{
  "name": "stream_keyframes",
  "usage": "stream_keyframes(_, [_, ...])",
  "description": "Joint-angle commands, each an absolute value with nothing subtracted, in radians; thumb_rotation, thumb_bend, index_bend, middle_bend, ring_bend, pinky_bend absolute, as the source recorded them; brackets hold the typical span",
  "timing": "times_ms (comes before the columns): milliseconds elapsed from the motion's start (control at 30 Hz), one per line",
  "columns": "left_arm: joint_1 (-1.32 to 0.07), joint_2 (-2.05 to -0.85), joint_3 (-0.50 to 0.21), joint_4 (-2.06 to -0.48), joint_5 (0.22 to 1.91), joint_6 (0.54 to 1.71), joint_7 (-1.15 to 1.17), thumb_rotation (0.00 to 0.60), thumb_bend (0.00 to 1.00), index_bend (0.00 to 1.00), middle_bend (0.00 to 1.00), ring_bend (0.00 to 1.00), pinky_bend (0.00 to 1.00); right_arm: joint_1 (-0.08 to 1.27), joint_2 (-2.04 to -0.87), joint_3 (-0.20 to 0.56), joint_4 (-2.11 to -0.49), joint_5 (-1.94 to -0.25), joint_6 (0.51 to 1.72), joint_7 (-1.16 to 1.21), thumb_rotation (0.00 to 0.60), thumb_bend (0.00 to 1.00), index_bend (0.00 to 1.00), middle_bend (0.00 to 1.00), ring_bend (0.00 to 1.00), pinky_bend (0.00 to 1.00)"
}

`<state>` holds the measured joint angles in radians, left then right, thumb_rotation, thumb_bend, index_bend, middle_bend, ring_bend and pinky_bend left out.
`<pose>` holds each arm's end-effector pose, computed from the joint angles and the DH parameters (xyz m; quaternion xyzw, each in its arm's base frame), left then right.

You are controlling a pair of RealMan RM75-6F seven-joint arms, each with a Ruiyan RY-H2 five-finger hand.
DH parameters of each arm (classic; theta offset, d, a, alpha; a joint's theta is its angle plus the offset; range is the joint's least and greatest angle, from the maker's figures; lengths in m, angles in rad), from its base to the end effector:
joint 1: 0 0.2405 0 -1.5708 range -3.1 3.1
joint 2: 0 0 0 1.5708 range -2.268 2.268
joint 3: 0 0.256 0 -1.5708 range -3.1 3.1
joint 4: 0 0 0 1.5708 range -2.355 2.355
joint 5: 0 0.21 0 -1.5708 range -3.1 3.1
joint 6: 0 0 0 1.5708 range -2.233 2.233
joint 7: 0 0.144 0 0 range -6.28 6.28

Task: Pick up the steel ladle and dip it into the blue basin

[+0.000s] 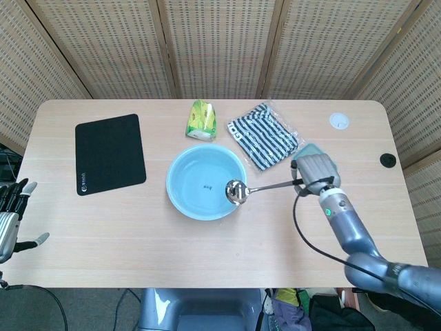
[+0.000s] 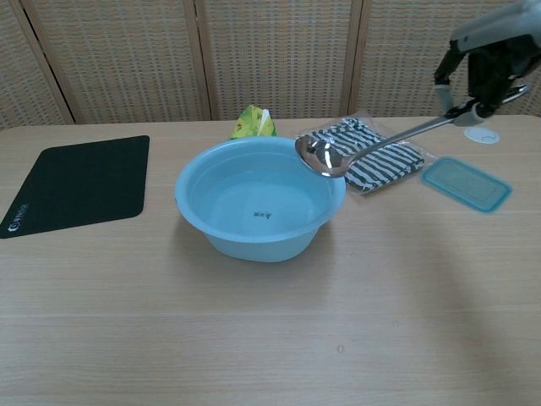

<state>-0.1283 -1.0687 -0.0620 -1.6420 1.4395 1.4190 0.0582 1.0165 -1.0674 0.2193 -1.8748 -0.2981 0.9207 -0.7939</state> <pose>-0.3111 0.1967 0.1690 -0.6086 -0.3802 -0.3549 0.5993 -0.1153 -0.3794 0.1075 0.7268 -0.4028 0.2183 0.5117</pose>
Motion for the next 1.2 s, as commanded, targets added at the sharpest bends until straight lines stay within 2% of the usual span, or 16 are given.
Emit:
stream_keyframes(33, [-0.134,-1.073,-0.067,-1.636,1.425,1.406,0.061,0.600,0.00,0.00,0.00,0.00,0.00,1.246,-1.297,0.230,-1.639,-0.009,0.973,-0.977,0.600,0.84,0.87,1.00,1.00,1.00])
stream_keyframes(233, [-0.144,-1.079,-0.073,-1.626,1.396,1.381,0.065,0.600,0.00,0.00,0.00,0.00,0.00,1.331,-1.469,0.243,-1.442,0.068,0.982,-1.023,0.600,0.84,0.87,1.00,1.00,1.00])
stream_keyframes(500, [-0.150,-1.080,-0.080,-1.616,1.371,1.365,0.057,0.600,0.00,0.00,0.00,0.00,0.00,1.351,-1.637,0.224,-1.231,-0.069,1.034,-1.019,0.600,0.84,0.87,1.00,1.00,1.00])
stream_keyframes(700, [-0.153,-1.080,-0.082,-1.610,1.360,1.356,0.053,0.600,0.00,0.00,0.00,0.00,0.00,1.331,-1.702,0.201,-1.149,-0.162,1.048,-1.026,0.600,0.84,0.87,1.00,1.00,1.00])
stream_keyframes(1067, [-0.153,-1.078,-0.082,-1.611,1.354,1.355,0.048,0.600,0.00,0.00,0.00,0.00,0.00,1.304,-1.783,0.143,-1.096,-0.334,1.095,-1.093,0.600,0.84,0.87,1.00,1.00,1.00])
stream_keyframes(1167, [-0.154,-1.078,-0.081,-1.612,1.355,1.353,0.046,0.600,0.00,0.00,0.00,0.00,0.00,1.299,-1.806,0.118,-1.080,-0.397,1.110,-1.127,0.600,0.84,0.87,1.00,1.00,1.00])
stream_keyframes(1200, [-0.156,-1.077,-0.077,-1.615,1.358,1.345,0.041,0.600,0.00,0.00,0.00,0.00,0.00,1.306,-1.819,0.082,-1.062,-0.430,1.114,-1.186,0.600,0.84,0.87,1.00,1.00,1.00])
